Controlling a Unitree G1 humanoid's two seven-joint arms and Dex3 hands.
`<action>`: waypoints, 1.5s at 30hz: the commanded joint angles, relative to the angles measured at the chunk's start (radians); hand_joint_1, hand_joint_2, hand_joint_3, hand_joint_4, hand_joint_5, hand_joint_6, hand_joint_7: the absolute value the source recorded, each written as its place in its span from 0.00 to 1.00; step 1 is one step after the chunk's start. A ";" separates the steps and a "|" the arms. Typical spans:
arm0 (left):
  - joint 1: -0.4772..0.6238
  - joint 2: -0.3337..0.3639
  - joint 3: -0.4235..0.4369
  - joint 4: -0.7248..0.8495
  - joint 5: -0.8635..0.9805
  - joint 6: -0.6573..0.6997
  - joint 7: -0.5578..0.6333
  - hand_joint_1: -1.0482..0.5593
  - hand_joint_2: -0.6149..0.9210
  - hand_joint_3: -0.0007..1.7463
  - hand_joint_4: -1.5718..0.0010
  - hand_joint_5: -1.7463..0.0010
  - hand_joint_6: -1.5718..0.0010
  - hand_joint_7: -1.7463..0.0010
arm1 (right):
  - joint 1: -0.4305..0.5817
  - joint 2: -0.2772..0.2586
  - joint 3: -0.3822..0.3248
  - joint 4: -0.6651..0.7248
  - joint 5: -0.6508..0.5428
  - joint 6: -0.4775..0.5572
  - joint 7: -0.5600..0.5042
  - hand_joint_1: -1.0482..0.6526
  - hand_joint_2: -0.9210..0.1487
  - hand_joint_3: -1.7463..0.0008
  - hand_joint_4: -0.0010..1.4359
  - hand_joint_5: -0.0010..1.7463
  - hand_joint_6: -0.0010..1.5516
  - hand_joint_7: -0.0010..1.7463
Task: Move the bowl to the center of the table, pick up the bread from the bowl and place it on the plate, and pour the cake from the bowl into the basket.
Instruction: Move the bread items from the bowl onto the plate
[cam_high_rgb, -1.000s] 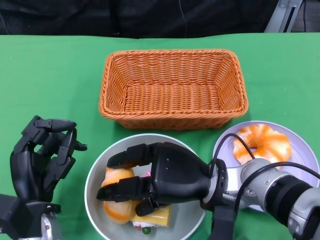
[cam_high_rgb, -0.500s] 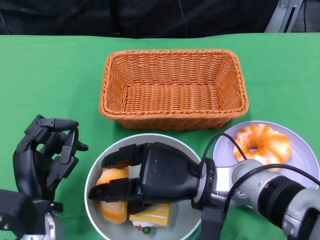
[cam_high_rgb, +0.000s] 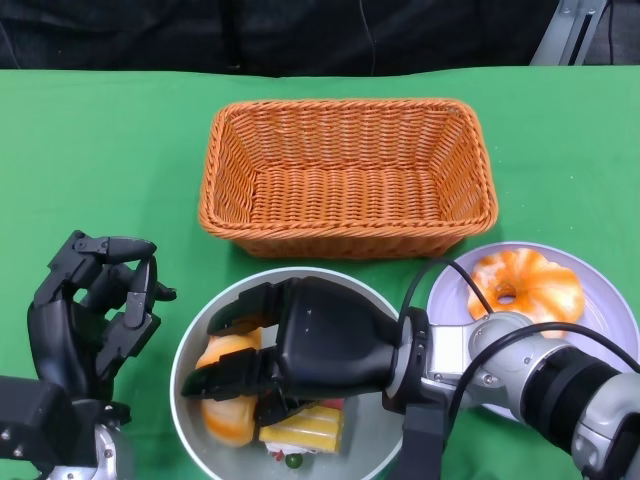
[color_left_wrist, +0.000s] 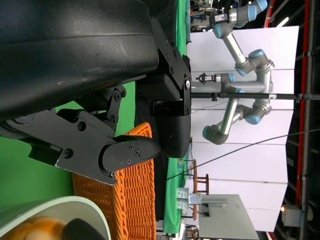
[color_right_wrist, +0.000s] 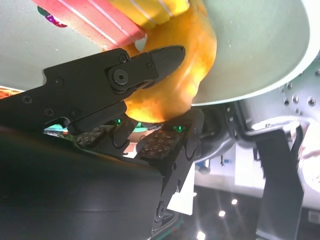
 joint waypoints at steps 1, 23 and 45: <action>0.009 0.001 0.005 0.006 -0.002 -0.012 0.018 0.45 0.87 0.37 0.51 0.07 0.49 0.28 | 0.024 0.014 -0.010 0.029 0.008 -0.010 -0.076 0.39 0.06 1.00 0.63 0.47 0.75 0.02; 0.003 -0.040 -0.032 -0.035 0.111 0.021 0.317 0.46 0.78 0.51 0.46 0.08 0.45 0.23 | 0.006 0.056 0.006 0.119 -0.014 -0.042 -0.304 0.43 0.09 1.00 0.51 0.85 0.81 0.01; -0.297 -0.396 -0.068 -0.013 0.355 -0.029 1.436 0.45 1.00 0.56 0.84 0.65 0.82 0.81 | 0.007 0.008 -0.155 -0.040 0.114 -0.143 -0.156 0.50 0.02 0.99 0.50 0.80 0.51 0.63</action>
